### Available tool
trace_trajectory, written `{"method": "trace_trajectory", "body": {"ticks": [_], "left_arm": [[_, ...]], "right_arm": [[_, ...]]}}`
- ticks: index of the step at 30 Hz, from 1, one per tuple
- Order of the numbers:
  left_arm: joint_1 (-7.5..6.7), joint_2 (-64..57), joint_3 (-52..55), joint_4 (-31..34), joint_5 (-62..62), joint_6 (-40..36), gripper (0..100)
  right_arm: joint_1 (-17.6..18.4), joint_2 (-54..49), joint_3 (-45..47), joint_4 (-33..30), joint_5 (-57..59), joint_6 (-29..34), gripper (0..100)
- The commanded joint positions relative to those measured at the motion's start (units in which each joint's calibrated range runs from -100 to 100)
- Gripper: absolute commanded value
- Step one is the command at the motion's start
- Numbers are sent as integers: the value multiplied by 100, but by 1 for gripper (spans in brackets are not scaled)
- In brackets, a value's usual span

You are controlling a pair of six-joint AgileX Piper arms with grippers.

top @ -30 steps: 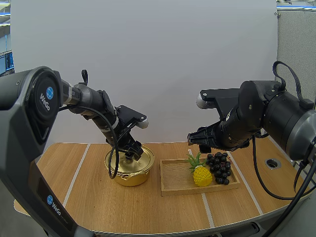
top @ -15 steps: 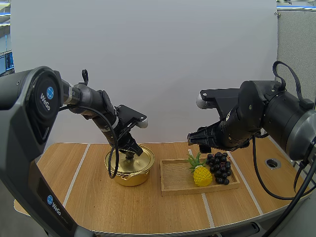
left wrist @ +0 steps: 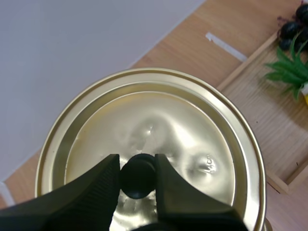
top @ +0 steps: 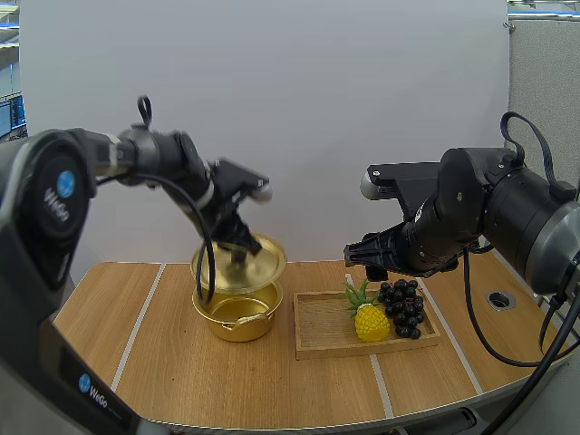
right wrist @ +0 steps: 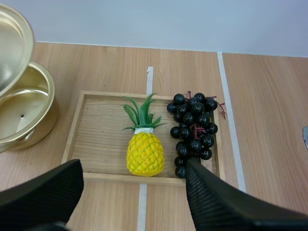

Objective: Open the pot, put the pineapple inside, and close it

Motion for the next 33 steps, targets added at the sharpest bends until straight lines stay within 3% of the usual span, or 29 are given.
{"method": "trace_trajectory", "body": {"ticks": [1,12,18,33], "left_arm": [[-20,-446,-510,-4,322,-91,0],[-20,-1451,-2618,834,365,-993,0],[-20,-1616,-3554,949,365,-1177,0],[-20,-1763,-3972,961,35,-1177,0]], "right_arm": [[13,-36,-45,-60,25,16,100],[13,-36,-45,-60,25,16,100],[13,-36,-45,-60,25,16,100],[13,-10,-45,42,-495,16,100]]}}
